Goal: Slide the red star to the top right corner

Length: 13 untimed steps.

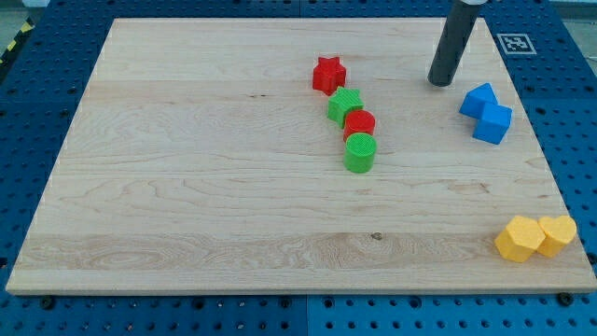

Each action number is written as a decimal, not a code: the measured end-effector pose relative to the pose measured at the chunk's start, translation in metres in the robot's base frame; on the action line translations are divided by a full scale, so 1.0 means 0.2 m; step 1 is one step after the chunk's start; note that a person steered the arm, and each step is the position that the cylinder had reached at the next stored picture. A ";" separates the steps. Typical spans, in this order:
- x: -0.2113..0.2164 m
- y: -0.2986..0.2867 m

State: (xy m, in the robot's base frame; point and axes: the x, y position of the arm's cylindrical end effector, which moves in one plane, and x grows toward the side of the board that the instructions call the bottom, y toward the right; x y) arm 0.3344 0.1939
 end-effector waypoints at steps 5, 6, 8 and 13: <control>0.01 -0.10; -0.09 -0.14; -0.36 -0.68; 0.00 -0.84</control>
State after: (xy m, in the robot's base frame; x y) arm 0.3351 0.0266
